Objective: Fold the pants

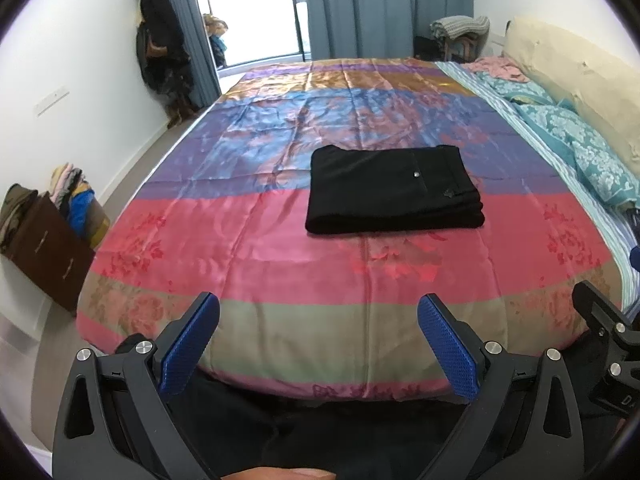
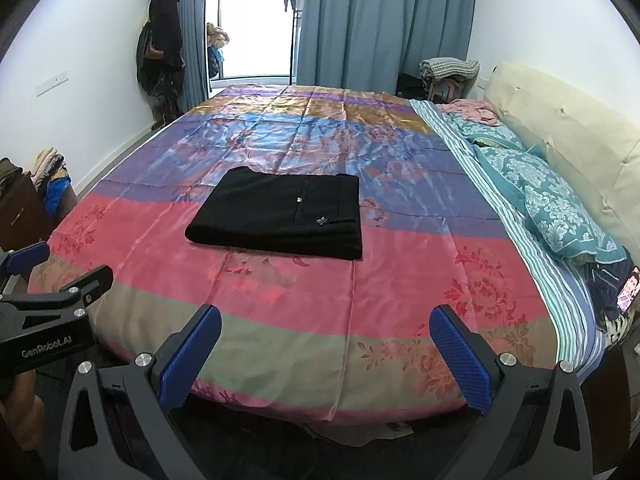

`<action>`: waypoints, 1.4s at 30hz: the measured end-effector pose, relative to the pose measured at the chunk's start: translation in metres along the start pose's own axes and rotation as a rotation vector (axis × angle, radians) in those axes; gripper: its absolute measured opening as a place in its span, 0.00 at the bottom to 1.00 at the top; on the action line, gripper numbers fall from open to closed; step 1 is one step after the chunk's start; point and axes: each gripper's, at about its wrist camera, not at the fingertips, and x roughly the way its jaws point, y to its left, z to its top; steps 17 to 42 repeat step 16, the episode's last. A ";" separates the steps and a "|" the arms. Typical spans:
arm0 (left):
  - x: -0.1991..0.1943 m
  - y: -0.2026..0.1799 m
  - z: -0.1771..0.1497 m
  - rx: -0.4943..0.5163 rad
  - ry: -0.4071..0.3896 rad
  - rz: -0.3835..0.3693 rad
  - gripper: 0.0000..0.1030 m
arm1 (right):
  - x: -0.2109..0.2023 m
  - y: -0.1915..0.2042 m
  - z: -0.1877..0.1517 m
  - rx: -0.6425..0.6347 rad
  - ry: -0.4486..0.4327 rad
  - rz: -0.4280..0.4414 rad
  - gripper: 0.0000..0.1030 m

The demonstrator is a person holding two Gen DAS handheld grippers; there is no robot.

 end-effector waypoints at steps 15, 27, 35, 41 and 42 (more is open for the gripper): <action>0.000 0.003 -0.003 -0.027 -0.001 -0.001 0.97 | 0.003 -0.002 -0.002 0.007 0.009 0.004 1.00; -0.002 0.003 -0.002 -0.028 -0.007 0.003 0.97 | 0.003 0.000 -0.002 0.008 0.008 0.003 1.00; -0.002 0.003 -0.002 -0.028 -0.007 0.003 0.97 | 0.003 0.000 -0.002 0.008 0.008 0.003 1.00; -0.002 0.003 -0.002 -0.028 -0.007 0.003 0.97 | 0.003 0.000 -0.002 0.008 0.008 0.003 1.00; -0.002 0.003 -0.002 -0.028 -0.007 0.003 0.97 | 0.003 0.000 -0.002 0.008 0.008 0.003 1.00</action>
